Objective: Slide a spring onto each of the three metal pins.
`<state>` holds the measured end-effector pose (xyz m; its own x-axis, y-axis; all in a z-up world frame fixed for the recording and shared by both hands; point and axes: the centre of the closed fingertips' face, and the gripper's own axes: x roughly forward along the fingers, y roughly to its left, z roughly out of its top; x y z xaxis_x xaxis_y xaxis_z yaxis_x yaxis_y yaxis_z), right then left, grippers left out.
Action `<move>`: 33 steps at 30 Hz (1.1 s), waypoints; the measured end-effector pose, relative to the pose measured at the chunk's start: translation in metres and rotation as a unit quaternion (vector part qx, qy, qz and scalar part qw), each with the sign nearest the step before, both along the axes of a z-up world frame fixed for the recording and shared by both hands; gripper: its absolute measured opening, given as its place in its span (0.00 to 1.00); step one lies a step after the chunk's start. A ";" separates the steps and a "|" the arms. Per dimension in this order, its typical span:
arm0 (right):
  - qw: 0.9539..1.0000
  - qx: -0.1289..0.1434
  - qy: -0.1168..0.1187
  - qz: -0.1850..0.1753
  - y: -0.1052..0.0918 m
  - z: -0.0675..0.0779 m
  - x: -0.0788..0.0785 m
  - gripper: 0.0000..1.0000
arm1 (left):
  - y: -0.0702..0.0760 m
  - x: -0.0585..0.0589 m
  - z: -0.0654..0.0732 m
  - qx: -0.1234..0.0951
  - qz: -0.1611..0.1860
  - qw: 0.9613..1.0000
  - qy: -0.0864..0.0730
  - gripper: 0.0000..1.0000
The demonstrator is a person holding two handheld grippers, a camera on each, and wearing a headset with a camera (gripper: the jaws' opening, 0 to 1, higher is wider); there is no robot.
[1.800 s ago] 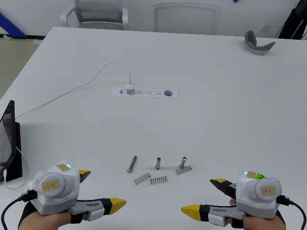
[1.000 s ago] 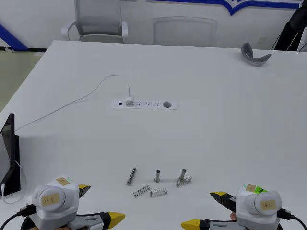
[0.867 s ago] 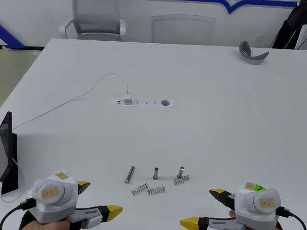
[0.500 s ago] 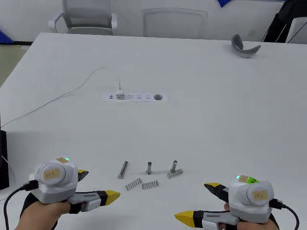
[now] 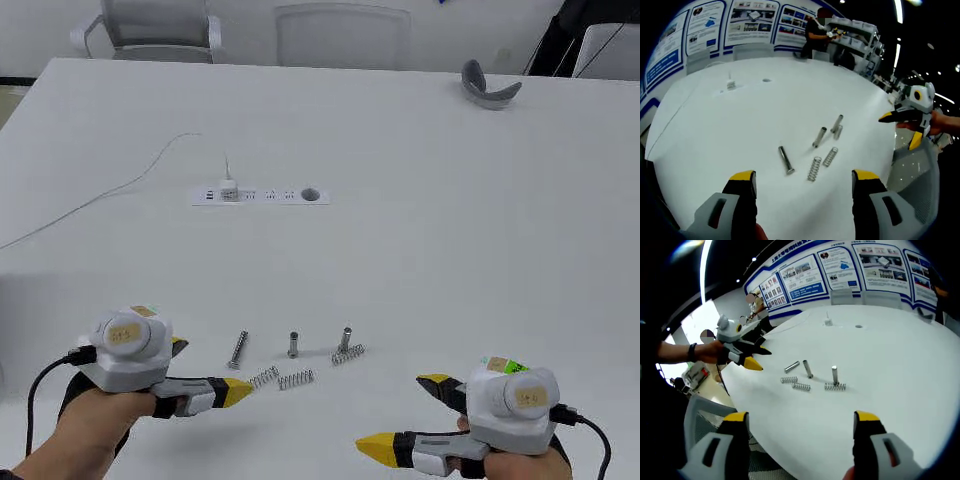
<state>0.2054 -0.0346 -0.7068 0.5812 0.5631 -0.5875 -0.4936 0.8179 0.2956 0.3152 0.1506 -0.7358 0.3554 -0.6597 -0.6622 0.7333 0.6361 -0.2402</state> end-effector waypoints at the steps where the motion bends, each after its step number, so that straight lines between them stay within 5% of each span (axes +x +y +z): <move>1: 1.000 0.000 0.000 0.000 0.000 0.000 0.000 0.87 | -0.001 0.001 -0.001 0.000 0.000 1.000 0.002 0.79; 20: 1.000 0.007 0.008 0.006 0.007 -0.001 0.003 0.87 | -0.010 0.026 -0.021 0.004 0.013 0.999 0.033 0.71; 33: 1.000 0.015 0.017 0.006 0.011 -0.003 -0.001 0.86 | -0.017 0.040 -0.034 0.014 0.036 0.998 0.040 0.48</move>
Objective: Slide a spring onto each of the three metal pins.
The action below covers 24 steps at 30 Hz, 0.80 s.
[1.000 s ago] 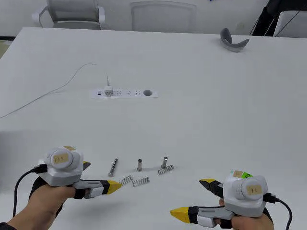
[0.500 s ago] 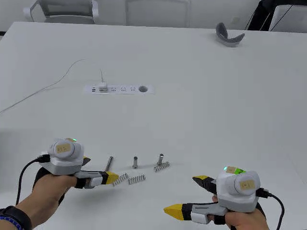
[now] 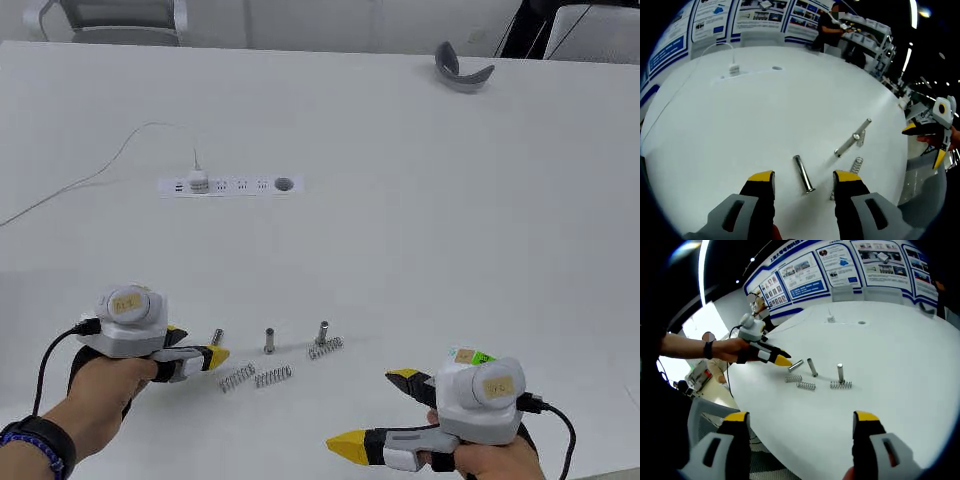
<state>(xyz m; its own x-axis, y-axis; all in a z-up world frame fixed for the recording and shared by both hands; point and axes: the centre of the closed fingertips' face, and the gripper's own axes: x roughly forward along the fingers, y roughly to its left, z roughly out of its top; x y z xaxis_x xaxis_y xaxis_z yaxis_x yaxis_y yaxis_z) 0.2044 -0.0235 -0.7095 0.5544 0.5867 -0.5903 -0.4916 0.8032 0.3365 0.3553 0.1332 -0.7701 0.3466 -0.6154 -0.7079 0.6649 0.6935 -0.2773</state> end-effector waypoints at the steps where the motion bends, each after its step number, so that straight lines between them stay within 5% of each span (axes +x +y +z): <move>1: 1.000 0.000 0.001 0.000 0.000 0.000 0.000 0.86 | -0.001 0.001 -0.001 0.000 0.000 1.000 0.002 0.47; 24: 1.000 0.009 0.016 -0.006 -0.002 -0.006 -0.002 0.84 | -0.016 0.029 -0.021 0.017 0.025 1.000 -0.004 0.21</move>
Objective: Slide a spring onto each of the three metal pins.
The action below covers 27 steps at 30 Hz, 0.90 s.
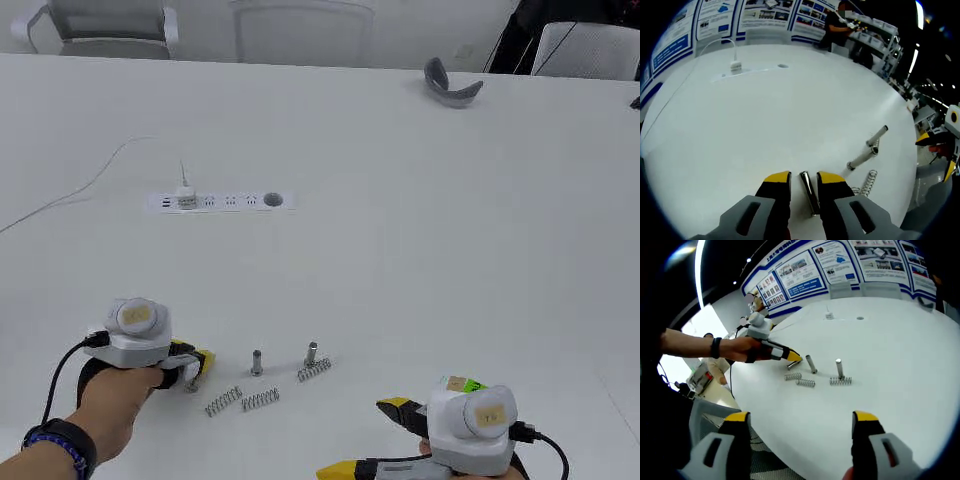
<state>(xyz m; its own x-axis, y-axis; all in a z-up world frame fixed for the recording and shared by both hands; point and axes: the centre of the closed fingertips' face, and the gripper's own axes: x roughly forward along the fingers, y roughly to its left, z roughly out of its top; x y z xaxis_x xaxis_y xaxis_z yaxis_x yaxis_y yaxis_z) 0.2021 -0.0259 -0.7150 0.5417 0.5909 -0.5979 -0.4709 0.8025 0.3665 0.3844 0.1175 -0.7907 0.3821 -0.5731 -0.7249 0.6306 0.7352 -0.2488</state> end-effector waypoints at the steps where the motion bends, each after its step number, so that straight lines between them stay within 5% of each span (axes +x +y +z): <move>1: 1.000 0.000 0.000 0.000 0.000 0.000 0.000 0.84 | -0.001 0.000 -0.001 0.001 0.000 1.000 0.000 0.21; 16: 1.000 0.002 0.004 0.001 0.002 -0.002 0.002 0.84 | -0.001 -0.003 -0.007 0.045 0.014 0.999 -0.009 0.10; 22: 1.000 0.003 0.006 0.007 0.007 -0.003 0.002 0.84 | -0.001 0.000 -0.010 0.111 -0.016 0.993 -0.028 0.10; 27: 1.000 0.005 0.004 0.005 0.007 -0.001 0.003 0.84 | -0.001 0.002 -0.011 0.122 -0.003 0.992 -0.037 0.08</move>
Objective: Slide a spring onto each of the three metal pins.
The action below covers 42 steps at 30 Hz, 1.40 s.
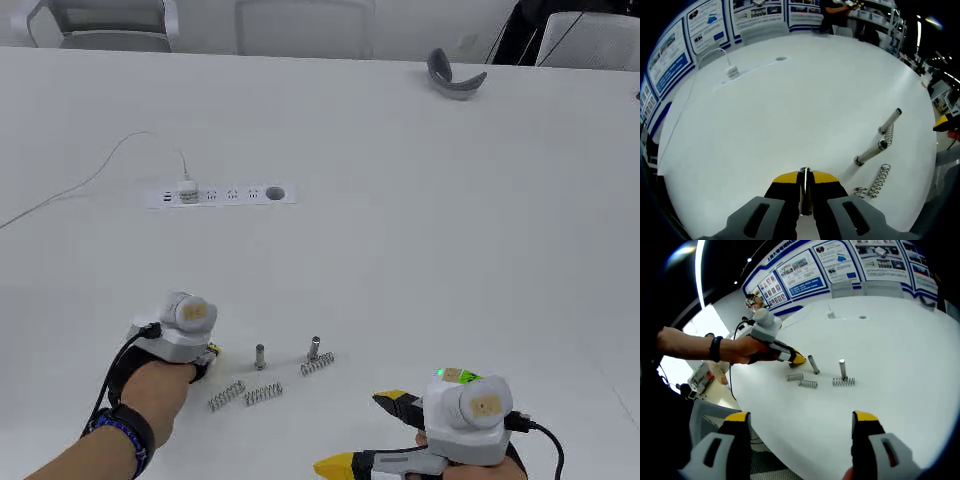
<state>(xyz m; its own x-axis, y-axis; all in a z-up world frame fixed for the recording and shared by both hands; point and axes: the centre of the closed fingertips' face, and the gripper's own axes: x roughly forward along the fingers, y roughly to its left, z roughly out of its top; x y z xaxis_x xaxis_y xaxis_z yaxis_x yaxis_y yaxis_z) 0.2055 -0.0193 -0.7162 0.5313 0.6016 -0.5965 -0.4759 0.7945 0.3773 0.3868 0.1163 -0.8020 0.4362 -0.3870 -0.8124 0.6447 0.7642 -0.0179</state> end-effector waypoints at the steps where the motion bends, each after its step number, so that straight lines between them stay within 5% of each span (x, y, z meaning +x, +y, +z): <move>1: 1.000 0.000 0.001 -0.002 -0.001 0.000 0.000 0.84 | 0.000 -0.001 0.000 0.001 0.003 1.000 0.002 0.08; 7: 1.000 0.001 0.002 -0.011 -0.008 0.000 -0.004 0.83 | 0.005 -0.003 0.000 -0.029 0.030 0.999 0.016 0.07; 19: 1.000 0.001 0.008 -0.020 -0.013 -0.006 -0.008 0.83 | 0.017 -0.010 0.019 -0.072 0.066 0.995 0.008 0.07; 42: 1.000 0.001 0.004 -0.013 -0.007 -0.004 -0.007 0.83 | 0.035 -0.031 0.048 -0.097 0.081 0.992 -0.005 0.07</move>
